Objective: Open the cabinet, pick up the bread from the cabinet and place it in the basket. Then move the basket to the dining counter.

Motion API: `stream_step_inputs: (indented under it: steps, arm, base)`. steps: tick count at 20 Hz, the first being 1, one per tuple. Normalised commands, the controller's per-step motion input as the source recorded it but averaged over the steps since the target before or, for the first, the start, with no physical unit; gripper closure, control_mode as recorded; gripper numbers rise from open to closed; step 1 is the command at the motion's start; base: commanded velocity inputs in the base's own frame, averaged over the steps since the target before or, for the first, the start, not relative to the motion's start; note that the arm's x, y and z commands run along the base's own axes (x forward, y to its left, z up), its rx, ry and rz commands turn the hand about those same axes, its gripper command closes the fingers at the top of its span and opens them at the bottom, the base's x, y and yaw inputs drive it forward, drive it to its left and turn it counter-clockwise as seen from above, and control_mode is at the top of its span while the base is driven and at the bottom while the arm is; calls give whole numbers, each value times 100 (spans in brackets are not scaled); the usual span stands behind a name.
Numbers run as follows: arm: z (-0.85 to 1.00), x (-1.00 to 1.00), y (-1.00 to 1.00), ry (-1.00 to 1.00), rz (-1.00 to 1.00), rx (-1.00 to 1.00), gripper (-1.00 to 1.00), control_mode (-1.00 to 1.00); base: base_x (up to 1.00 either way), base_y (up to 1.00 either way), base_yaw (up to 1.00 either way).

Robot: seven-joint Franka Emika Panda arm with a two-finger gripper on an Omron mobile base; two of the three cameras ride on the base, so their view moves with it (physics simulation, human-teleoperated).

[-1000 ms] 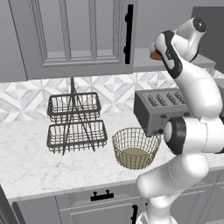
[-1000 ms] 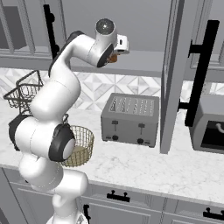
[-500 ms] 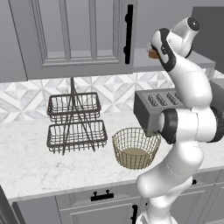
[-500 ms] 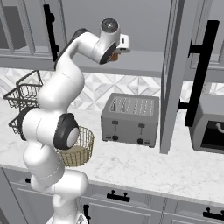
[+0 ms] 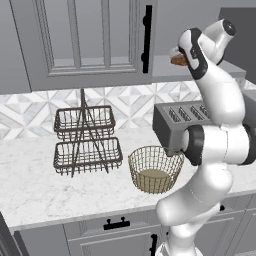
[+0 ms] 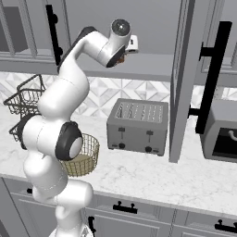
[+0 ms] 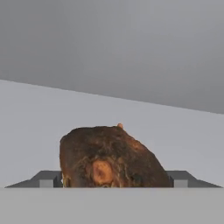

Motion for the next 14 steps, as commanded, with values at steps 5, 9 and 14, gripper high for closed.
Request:
stream_step_inputs:
  steps: [5, 9, 14]
  arm:
    - [7, -86, 31, 1, 1, -5, 100, -100]
    - [46, -99, 0, 26, 0, -1, 100, -100]
    - [18, -100, 1, 12, 0, 0, 100, -100]
  base:
    - [0, 0, 0]
    - [0, 0, 0]
    - [0, 0, 0]
